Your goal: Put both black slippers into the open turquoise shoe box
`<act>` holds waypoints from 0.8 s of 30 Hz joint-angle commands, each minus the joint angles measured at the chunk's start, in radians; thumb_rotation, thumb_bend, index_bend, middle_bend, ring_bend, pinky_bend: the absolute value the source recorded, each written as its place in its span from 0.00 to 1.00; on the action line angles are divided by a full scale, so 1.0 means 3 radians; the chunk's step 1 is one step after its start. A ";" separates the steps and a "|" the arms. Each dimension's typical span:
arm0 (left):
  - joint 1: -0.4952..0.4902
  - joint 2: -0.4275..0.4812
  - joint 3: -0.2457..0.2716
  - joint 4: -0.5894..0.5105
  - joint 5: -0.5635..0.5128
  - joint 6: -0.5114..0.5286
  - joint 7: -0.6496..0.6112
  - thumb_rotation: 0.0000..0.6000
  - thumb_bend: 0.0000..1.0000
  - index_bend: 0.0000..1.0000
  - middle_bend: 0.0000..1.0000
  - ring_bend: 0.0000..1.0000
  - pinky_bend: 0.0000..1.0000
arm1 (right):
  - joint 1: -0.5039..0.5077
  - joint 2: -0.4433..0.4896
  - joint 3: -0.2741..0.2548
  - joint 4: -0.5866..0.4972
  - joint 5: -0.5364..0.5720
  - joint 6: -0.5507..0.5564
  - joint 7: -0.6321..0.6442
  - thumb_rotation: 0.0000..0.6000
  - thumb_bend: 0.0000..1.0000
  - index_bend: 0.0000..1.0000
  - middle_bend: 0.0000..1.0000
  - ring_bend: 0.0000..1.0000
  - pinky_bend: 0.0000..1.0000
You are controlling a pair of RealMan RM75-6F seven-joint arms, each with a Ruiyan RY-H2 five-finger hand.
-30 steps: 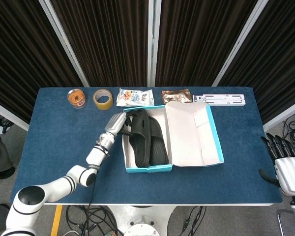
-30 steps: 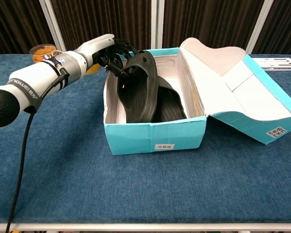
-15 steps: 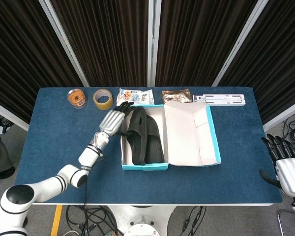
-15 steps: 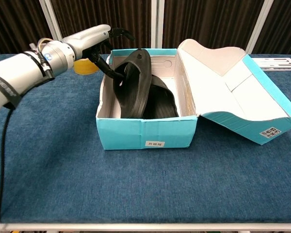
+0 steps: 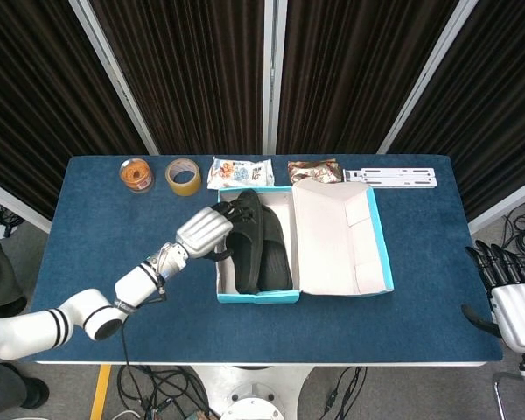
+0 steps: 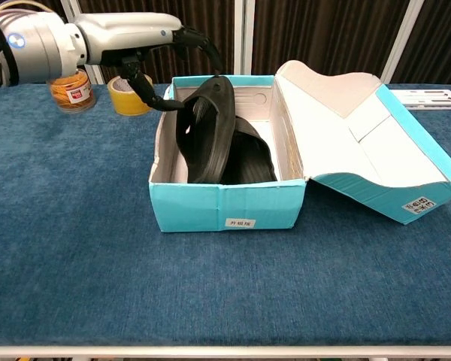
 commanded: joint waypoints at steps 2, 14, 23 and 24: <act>-0.0227 0.0022 -0.0011 -0.0063 -0.0089 -0.0312 0.0228 1.00 0.37 0.22 0.11 0.00 0.17 | -0.0008 0.0003 0.0000 -0.0006 -0.0003 0.0014 -0.0005 1.00 0.12 0.00 0.03 0.00 0.12; -0.0526 0.0022 0.0151 0.0070 -0.1105 -0.0766 0.1146 1.00 0.40 0.23 0.16 0.00 0.17 | -0.0028 0.0002 -0.0004 0.0029 -0.0008 0.0037 0.0044 1.00 0.11 0.00 0.03 0.00 0.12; -0.0574 0.0011 0.0396 -0.0118 -0.1735 -0.0505 0.1636 1.00 0.40 0.25 0.17 0.00 0.17 | -0.0015 -0.0012 -0.0010 0.0030 -0.0047 0.0031 0.0050 1.00 0.12 0.00 0.03 0.00 0.12; -0.0580 -0.0006 0.0422 -0.0129 -0.1775 -0.0483 0.1672 1.00 0.40 0.25 0.17 0.00 0.17 | -0.0015 -0.0011 -0.0010 0.0030 -0.0047 0.0031 0.0051 1.00 0.12 0.00 0.03 0.00 0.12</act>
